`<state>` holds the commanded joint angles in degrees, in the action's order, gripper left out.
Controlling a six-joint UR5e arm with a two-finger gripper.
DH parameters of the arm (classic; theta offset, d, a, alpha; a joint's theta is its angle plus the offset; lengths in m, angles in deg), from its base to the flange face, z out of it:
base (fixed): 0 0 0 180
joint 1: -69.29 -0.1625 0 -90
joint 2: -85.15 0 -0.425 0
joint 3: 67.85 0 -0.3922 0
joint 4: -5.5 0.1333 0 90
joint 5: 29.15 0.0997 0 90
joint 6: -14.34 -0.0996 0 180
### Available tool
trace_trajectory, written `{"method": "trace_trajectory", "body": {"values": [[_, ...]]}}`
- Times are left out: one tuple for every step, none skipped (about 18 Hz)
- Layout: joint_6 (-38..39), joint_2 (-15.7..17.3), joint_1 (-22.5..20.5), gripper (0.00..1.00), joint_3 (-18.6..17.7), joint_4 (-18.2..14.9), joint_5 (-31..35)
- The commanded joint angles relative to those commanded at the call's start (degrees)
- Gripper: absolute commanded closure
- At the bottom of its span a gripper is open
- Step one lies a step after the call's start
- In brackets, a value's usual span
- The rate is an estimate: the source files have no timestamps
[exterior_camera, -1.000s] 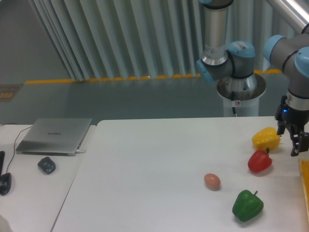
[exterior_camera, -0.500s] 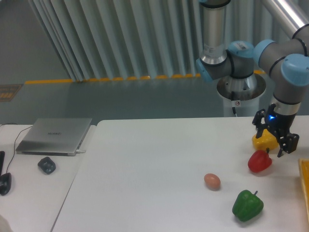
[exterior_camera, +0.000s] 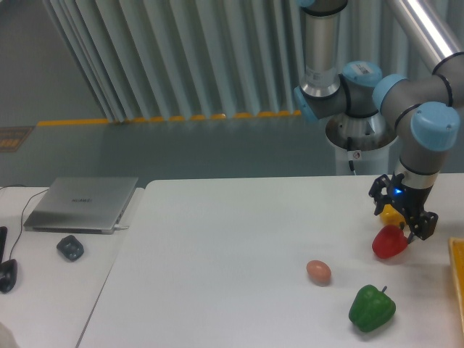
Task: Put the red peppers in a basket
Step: 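Lower the gripper onto the red bell pepper, then close the gripper around the red bell pepper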
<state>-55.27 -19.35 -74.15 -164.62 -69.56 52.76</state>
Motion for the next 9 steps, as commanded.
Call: {"method": "trace_trajectory", "body": {"values": [[0.00, -0.17, 0.00, 0.00, 0.09, 0.09, 0.00], [0.09, -0.61, 0.00, 0.00, 0.09, 0.09, 0.00], [0.09, -1.05, 0.09, 0.00, 0.09, 0.17, 0.00], [0.26, -1.66, 0.26, 0.00, 0.09, 0.09, 0.00], [1.22, -1.93, 1.22, 0.00, 0.17, 0.26, 0.00], [1.84, -2.37, 1.32, 0.00, 0.26, 0.26, 0.00], [2.02, -2.46, 1.32, 0.00, 0.26, 0.26, 0.09], [2.02, -2.55, 1.32, 0.00, 0.26, 0.35, 0.09], [2.02, -2.64, 1.32, 0.00, 0.18, 0.26, 0.09]]}}
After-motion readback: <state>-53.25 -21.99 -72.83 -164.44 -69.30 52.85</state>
